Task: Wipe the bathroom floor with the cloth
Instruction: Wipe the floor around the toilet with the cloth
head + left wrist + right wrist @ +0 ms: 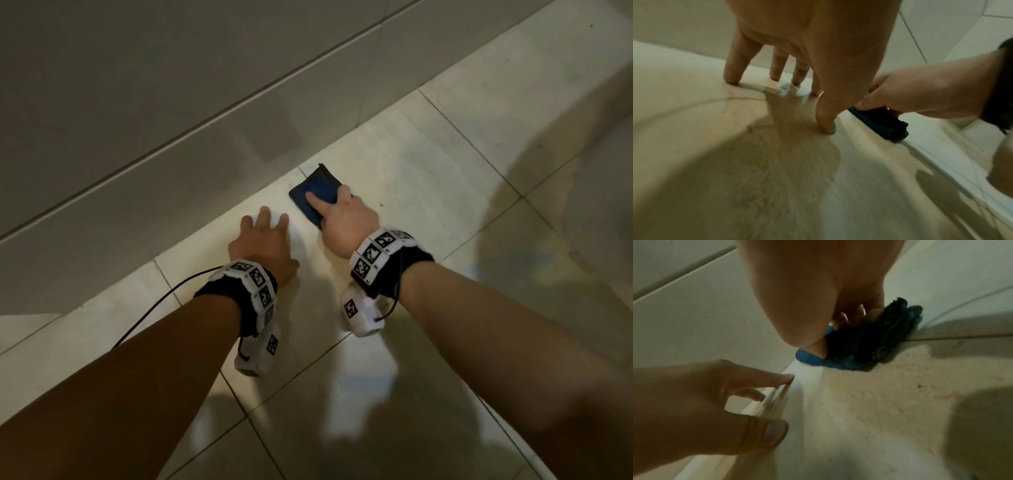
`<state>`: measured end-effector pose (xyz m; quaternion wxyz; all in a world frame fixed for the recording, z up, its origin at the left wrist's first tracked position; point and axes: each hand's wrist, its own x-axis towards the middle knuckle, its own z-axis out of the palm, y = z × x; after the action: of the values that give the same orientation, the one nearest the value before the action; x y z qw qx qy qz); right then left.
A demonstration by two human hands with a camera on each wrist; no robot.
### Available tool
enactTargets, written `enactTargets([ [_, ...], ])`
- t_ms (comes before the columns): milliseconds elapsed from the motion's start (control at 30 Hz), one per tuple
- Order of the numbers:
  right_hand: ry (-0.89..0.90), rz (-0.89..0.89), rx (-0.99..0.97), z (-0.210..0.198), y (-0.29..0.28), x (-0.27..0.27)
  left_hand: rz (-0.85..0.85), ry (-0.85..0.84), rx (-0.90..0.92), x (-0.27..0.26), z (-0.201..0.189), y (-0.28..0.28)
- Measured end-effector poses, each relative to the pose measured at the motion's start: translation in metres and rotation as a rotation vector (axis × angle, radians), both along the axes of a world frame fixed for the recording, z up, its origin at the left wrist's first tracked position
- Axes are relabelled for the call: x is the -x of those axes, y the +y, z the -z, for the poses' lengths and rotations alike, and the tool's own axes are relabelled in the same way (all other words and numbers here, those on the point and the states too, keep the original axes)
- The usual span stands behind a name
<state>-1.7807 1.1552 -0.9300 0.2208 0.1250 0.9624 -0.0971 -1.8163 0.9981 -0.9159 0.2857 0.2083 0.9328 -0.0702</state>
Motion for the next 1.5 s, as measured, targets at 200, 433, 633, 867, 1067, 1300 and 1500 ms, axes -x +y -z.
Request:
enactTargets([
  [200,0.019,0.001,0.007,0.005,0.008,-0.001,0.002,-0.014,0.006,0.001,0.001,0.0],
  [433,0.052,0.102,-0.014,0.008,0.056,0.029,0.009,-0.005,-0.003,0.001,0.0,-0.001],
  [633,0.015,0.324,0.013,0.005,0.133,0.049,0.005,0.002,-0.01,0.001,-0.001,0.0],
  [867,0.008,0.452,-0.059,0.006,0.17,0.026,0.005,-0.006,-0.018,0.002,0.006,-0.001],
  [1067,-0.042,0.473,-0.001,-0.003,0.156,-0.006,0.01,-0.01,-0.003,0.004,0.008,0.002],
  [1300,-0.133,0.393,0.086,-0.015,0.09,-0.053,0.029,-0.011,-0.026,0.001,0.004,0.001],
  [1500,-0.107,0.19,0.111,-0.014,0.032,-0.098,0.029,-0.027,-0.033,-0.001,0.001,-0.003],
])
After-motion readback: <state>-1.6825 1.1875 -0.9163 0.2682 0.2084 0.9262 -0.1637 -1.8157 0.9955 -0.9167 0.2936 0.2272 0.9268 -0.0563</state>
